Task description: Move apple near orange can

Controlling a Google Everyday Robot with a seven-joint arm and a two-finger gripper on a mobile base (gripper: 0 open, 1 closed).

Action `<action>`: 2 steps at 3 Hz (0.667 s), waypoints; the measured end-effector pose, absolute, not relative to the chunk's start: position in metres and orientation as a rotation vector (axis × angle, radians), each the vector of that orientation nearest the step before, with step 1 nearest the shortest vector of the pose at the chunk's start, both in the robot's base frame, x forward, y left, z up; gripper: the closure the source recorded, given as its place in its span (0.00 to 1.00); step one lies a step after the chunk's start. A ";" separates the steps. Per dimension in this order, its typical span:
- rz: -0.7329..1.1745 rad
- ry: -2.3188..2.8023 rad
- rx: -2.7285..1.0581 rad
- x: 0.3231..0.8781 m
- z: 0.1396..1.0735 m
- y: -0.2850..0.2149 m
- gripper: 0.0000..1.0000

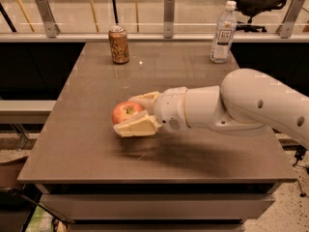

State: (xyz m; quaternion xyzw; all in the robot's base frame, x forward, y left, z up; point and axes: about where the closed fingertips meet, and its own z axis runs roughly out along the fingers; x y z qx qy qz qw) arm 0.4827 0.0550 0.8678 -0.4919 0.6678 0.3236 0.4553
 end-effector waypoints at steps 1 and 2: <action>0.752 1.682 -1.170 0.507 0.892 0.046 1.00; 0.701 1.719 -1.094 0.537 0.911 0.035 1.00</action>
Offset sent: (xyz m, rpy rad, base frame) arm 0.0964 -0.0410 0.0642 -0.0082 0.0057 -0.2624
